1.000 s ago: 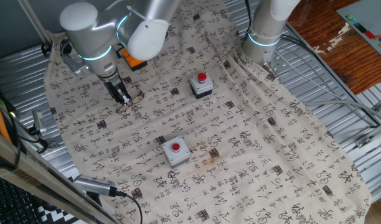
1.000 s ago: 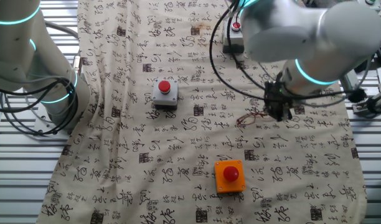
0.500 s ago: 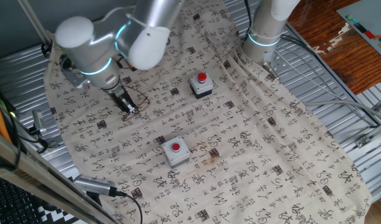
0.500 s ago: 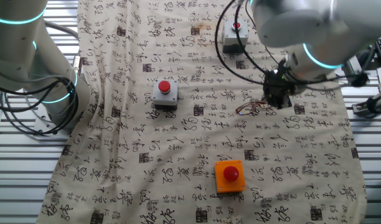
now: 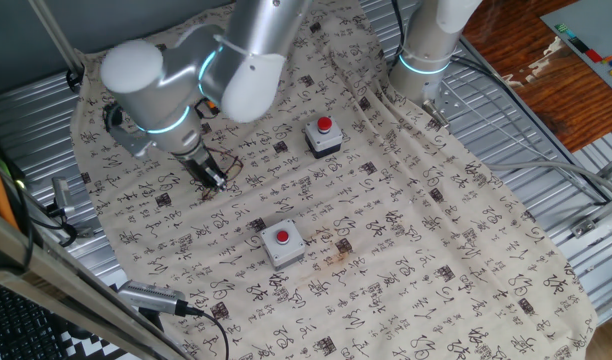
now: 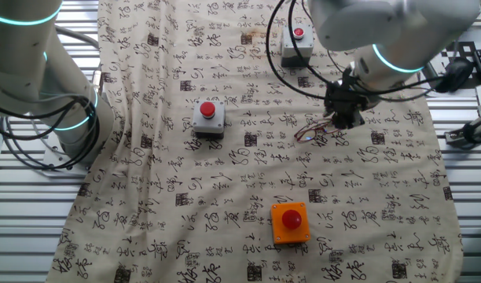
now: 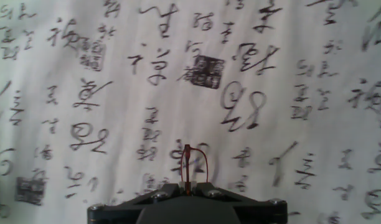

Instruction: Unfold the leg of the glasses (with one hand)

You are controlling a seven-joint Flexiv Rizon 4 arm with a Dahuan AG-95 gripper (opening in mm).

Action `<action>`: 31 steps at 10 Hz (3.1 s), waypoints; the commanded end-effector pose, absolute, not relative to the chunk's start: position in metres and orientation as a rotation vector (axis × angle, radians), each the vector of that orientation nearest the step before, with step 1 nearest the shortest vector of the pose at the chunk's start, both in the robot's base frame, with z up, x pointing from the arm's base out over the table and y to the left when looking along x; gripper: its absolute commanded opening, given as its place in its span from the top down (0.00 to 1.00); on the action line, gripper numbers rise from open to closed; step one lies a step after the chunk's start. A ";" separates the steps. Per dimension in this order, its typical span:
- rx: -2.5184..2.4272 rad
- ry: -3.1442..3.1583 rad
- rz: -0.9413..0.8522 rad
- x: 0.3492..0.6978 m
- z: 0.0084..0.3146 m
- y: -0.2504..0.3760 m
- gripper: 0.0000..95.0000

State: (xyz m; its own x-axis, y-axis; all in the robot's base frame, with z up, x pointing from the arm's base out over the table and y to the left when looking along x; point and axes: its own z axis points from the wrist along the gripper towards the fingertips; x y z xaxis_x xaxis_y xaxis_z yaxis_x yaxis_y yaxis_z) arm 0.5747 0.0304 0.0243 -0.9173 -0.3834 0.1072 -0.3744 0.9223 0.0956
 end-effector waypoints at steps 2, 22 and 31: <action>0.594 -2.961 -0.070 0.568 0.022 0.028 0.60; 0.549 -2.961 -0.052 0.540 0.020 0.003 1.00; 0.549 -2.961 -0.052 0.540 0.020 0.003 1.00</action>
